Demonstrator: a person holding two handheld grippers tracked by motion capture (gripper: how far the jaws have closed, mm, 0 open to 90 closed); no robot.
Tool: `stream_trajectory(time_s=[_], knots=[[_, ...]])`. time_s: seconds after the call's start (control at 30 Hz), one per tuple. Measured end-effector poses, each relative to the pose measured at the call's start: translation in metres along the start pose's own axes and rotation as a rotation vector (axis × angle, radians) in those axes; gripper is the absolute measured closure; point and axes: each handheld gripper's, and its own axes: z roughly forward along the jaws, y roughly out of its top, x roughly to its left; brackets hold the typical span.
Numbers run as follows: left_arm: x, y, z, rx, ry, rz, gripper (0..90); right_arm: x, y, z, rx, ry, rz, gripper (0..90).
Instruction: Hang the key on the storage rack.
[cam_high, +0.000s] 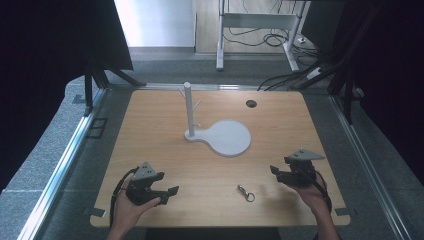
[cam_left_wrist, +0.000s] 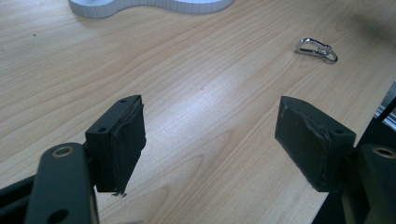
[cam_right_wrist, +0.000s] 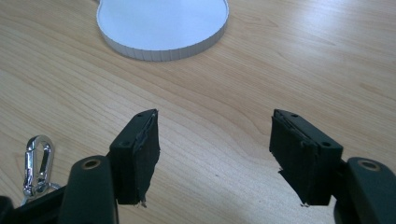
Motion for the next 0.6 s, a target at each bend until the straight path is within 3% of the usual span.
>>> stream_trajectory(time_s=[0.33,0.6], knots=[[0.002,-0.003,-0.005,-0.013,0.001,-0.007,25.0,0.014,0.032,-0.005,0.094,0.046,-0.072,41.0],[0.004,-0.005,-0.006,-0.012,0.005,-0.012,25.0,0.023,0.044,-0.005,0.174,0.066,-0.104,43.9]])
